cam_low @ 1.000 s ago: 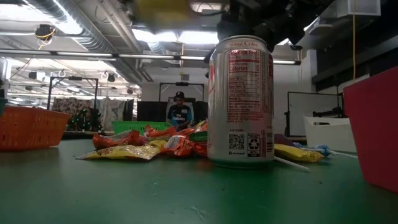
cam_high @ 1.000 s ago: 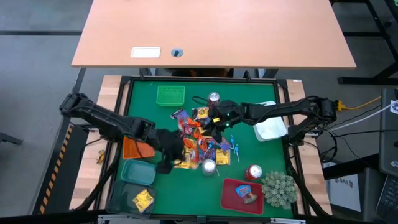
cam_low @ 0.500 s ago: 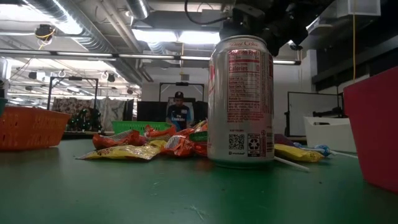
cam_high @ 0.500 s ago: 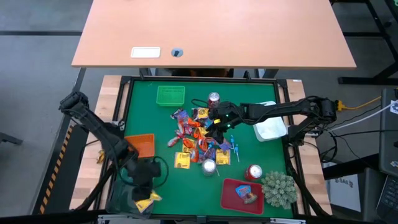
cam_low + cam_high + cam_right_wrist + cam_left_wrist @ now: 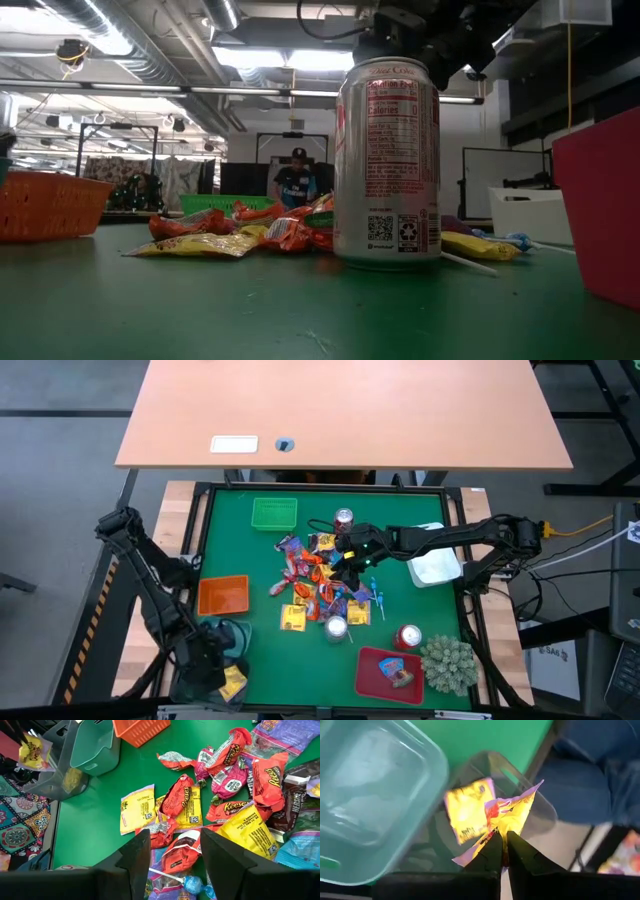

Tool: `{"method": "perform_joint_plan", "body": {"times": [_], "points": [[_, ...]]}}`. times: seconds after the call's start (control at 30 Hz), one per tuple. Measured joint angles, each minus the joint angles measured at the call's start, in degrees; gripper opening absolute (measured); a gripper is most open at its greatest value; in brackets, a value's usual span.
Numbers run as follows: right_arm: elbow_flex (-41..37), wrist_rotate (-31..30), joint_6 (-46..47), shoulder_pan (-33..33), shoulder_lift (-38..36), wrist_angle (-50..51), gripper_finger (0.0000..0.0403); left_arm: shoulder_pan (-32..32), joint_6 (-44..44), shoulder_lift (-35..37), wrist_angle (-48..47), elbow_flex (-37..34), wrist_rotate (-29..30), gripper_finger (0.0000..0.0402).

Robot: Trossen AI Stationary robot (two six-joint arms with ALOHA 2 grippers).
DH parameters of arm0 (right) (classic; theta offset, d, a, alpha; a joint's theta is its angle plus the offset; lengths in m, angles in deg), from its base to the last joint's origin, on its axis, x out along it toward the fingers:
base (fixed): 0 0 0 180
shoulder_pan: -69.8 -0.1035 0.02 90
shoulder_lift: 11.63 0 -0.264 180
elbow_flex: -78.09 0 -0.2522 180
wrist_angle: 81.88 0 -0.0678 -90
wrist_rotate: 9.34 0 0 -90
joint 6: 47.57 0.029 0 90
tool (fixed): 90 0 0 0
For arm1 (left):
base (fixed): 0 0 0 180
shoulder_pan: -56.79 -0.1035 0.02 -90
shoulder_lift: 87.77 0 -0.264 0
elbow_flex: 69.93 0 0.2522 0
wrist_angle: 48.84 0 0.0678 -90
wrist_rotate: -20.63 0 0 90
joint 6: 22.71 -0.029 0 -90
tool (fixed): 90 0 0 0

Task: Sort candy
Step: Put the yellow candy into the black bin

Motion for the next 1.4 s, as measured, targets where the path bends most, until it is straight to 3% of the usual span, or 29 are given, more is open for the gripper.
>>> {"method": "perform_joint_plan", "body": {"times": [0.4, 0.7, 0.87, 1.1, 1.4], "points": [[0.0, 0.0, 0.0, 0.0, 0.0, 0.0, 0.0172, 0.0, 3.7, 0.0, -1.7, 0.0, 2.9, 0.01], [0.0, 0.0, 0.0, 0.0, 0.0, 0.0, 0.0172, -1.9, -4.2, 0.0, -1.5, 0.0, 29.6, 0.0146], [0.0, 0.0, 0.0, 0.0, 0.0, 0.0, 0.0172, -6.9, -14.0, 0.0, 0.0, 0.0, 36.5, 0.0151], [0.0, 0.0, 0.0, 0.0, 0.0, 0.0, 0.0172, -15.5, -33.3, -1.2, 7.7, 0.0, 36.7, 0.0151], [0.0, 0.0, 0.0, 0.0, 0.0, 1.3, 0.0172, -22.6, -48.1, -8.8, 12.3, -0.1, 24.0, 0.0151]]}}
